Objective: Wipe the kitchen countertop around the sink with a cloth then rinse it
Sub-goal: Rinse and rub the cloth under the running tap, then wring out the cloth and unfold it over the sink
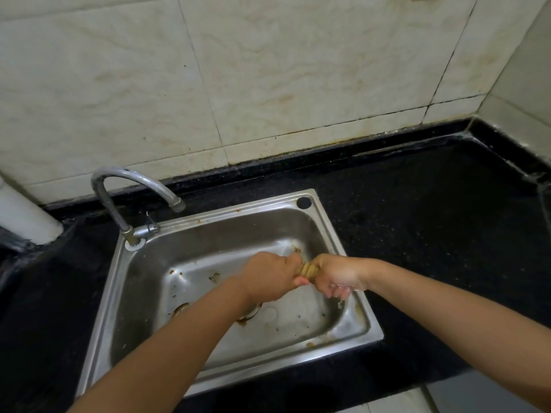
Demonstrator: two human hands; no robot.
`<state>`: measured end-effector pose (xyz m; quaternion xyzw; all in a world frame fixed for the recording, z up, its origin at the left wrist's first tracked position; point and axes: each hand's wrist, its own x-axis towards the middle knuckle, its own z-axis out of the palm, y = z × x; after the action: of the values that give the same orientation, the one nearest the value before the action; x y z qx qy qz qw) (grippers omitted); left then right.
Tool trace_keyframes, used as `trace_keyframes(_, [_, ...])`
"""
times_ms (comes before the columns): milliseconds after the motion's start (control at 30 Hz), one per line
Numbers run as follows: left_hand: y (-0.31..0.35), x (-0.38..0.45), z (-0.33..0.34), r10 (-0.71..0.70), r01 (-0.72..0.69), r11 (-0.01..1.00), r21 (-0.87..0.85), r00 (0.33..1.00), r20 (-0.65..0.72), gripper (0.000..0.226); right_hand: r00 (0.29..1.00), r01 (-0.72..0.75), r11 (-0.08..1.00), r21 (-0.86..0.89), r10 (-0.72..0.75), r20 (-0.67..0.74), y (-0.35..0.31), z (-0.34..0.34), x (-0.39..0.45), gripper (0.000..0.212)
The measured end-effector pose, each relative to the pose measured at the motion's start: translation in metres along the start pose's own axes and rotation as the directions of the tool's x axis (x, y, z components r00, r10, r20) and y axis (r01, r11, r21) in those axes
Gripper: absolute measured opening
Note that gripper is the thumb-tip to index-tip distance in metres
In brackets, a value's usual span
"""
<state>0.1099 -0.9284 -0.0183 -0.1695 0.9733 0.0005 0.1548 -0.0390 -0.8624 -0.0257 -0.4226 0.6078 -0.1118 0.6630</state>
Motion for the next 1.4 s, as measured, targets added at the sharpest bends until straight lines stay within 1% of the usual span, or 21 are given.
trace_keyframes(100, [0.001, 0.001, -0.002, -0.005, 0.005, 1.0, 0.025, 1.0, -0.013, 0.047, 1.0, -0.014, 1.0, 0.009, 0.014, 0.01, 0.0, -0.004, 0.001, 0.038])
trace_keyframes(167, [-0.001, 0.003, -0.004, -0.02, 0.021, 1.0, 0.018, 0.999, -0.035, 0.046, 0.999, -0.009, 1.0, -0.027, 0.008, -0.04, -0.006, -0.005, 0.0, 0.035])
trace_keyframes(233, [-0.007, 0.005, -0.003, -0.044, 0.044, 0.999, 0.003, 0.997, -0.057, 0.044, 0.985, 0.016, 0.983, -0.184, -0.048, -0.166, -0.013, -0.002, 0.002, 0.029])
trace_keyframes(267, [-0.01, 0.005, -0.002, -0.054, 0.053, 0.998, -0.015, 0.997, -0.062, 0.042, 0.966, 0.022, 0.946, -0.324, -0.104, -0.236, -0.015, 0.0, 0.003, 0.021])
trace_keyframes(333, [-0.015, 0.002, 0.001, -0.102, 0.095, 0.988, -0.122, 0.993, -0.055, 0.039, 0.913, -0.016, 0.786, -0.619, -0.241, -0.329, -0.02, 0.006, 0.003, 0.008])
trace_keyframes(367, [-0.018, 0.0, 0.005, -0.141, 0.127, 0.97, -0.205, 0.988, -0.057, 0.037, 0.881, -0.038, 0.73, -0.682, -0.297, -0.367, -0.019, 0.009, 0.005, 0.013])
trace_keyframes(400, [-0.021, -0.004, 0.009, -0.191, 0.16, 0.936, -0.313, 0.979, -0.07, 0.035, 0.85, -0.031, 0.72, -0.693, -0.346, -0.397, -0.018, 0.011, 0.009, 0.017])
trace_keyframes(500, [-0.03, -0.015, 0.016, -0.4, 0.218, 0.742, -0.633, 0.903, -0.158, 0.034, 0.765, 0.092, 0.765, -0.637, -0.464, -0.447, -0.017, 0.011, 0.016, 0.03])
trace_keyframes(600, [-0.045, -0.028, 0.013, -0.542, 0.215, 0.491, -0.844, 0.834, -0.103, 0.047, 0.667, 0.234, 0.785, -0.574, -0.559, -0.492, -0.028, 0.006, 0.019, 0.037])
trace_keyframes(733, [-0.063, -0.048, 0.001, -0.522, 0.136, 0.398, -0.907, 0.847, -0.102, 0.041, 0.582, 0.341, 0.816, -0.467, -0.573, -0.577, -0.05, 0.009, 0.019, 0.029])
trace_keyframes(767, [-0.065, -0.054, -0.003, -0.533, 0.107, 0.33, -0.938, 0.841, -0.091, 0.038, 0.561, 0.377, 0.826, -0.419, -0.563, -0.607, -0.055, 0.011, 0.019, 0.025])
trace_keyframes(833, [-0.069, -0.065, -0.011, -0.546, 0.021, 0.087, -0.996, 0.837, -0.03, 0.028, 0.524, 0.449, 0.832, -0.327, -0.541, -0.657, -0.066, 0.017, 0.016, 0.02])
trace_keyframes(867, [-0.07, -0.071, -0.017, -0.552, -0.011, -0.026, -1.0, 0.834, 0.005, 0.022, 0.509, 0.477, 0.824, -0.306, -0.543, -0.668, -0.072, 0.02, 0.013, 0.024])
trace_keyframes(933, [-0.075, -0.083, -0.028, -0.566, -0.041, -0.153, -0.987, 0.823, 0.054, 0.013, 0.493, 0.51, 0.8, -0.317, -0.574, -0.654, -0.087, 0.024, 0.006, 0.029])
trace_keyframes(1033, [-0.084, -0.097, -0.041, -0.586, -0.105, -0.263, -0.959, 0.807, 0.072, 0.009, 0.51, 0.582, 0.755, -0.301, -0.628, -0.588, -0.108, 0.034, -0.003, 0.023])
trace_keyframes(1067, [-0.088, -0.1, -0.042, -0.591, -0.136, -0.259, -0.956, 0.805, 0.046, 0.008, 0.504, 0.615, 0.738, -0.279, -0.639, -0.581, -0.114, 0.037, -0.005, 0.022])
trace_keyframes(1100, [-0.093, -0.103, -0.041, -0.594, -0.163, -0.215, -0.963, 0.804, -0.003, 0.018, 0.485, 0.644, 0.719, -0.263, -0.649, -0.586, -0.119, 0.041, -0.006, 0.022])
trace_keyframes(1167, [-0.099, -0.11, -0.043, -0.584, -0.2, -0.065, -0.978, 0.802, -0.126, 0.041, 0.446, 0.675, 0.697, -0.244, -0.648, -0.617, -0.13, 0.048, -0.006, 0.023])
trace_keyframes(1200, [-0.102, -0.112, -0.045, -0.592, -0.21, 0.013, -0.978, 0.786, -0.177, 0.041, 0.439, 0.676, 0.696, -0.241, -0.643, -0.627, -0.137, 0.051, -0.006, 0.026])
trace_keyframes(1300, [-0.11, -0.115, -0.05, -0.677, -0.141, 0.217, -0.966, 0.691, -0.253, 0.024, 0.426, 0.648, 0.709, -0.28, -0.641, -0.638, -0.155, 0.058, -0.004, 0.038])
trace_keyframes(1400, [-0.119, -0.12, -0.051, -0.709, -0.102, 0.269, -0.958, 0.652, -0.268, 0.007, 0.337, 0.63, 0.672, -0.389, -0.688, -0.643, -0.168, 0.065, -0.004, 0.044])
